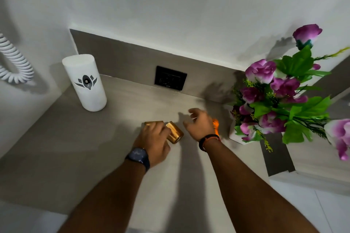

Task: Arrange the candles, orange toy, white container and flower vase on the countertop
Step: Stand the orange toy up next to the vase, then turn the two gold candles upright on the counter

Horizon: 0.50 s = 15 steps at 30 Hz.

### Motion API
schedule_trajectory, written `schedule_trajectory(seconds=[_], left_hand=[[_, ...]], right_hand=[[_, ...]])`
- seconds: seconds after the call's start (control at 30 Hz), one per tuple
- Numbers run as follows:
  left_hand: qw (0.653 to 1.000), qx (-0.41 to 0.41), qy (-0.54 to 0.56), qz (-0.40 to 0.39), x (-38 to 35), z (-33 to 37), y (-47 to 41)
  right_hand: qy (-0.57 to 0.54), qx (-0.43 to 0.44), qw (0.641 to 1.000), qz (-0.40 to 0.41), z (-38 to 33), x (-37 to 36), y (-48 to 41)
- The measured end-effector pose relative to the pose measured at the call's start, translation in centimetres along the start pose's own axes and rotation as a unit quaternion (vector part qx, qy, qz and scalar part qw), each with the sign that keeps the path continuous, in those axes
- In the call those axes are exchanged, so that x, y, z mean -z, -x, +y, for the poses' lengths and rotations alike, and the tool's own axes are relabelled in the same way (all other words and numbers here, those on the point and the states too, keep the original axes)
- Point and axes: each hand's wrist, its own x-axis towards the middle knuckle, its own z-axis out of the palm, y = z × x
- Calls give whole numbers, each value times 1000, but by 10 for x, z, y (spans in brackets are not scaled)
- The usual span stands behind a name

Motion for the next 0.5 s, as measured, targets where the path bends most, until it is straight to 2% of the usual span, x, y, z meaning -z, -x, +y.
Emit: schedule_trajectory(seconds=[0.07, 0.1, 0.2, 0.27, 0.37, 0.43, 0.5], left_hand=[[998, 66, -24, -9, 9, -20, -10], [996, 80, -38, -31, 10, -28, -13], [984, 91, -86, -129, 2, -42, -22], [976, 102, -98, -165, -7, -43, -26], [973, 126, -110, -159, -14, -39, -33], [973, 135, -107, -154, -16, -40, -38], [976, 166, -55, -127, -17, -44, -41]], right_hand=[[28, -19, 993, -113, -2, -11, 1], [42, -19, 989, -143, -2, -16, 1], [68, 13, 983, -170, 2, -30, 1], [95, 38, 980, -169, 5, -36, -2], [102, 51, 984, -136, 10, -38, -7], [79, 38, 991, -101, 12, -38, -10], [10, 0, 998, -54, 14, -38, -15]])
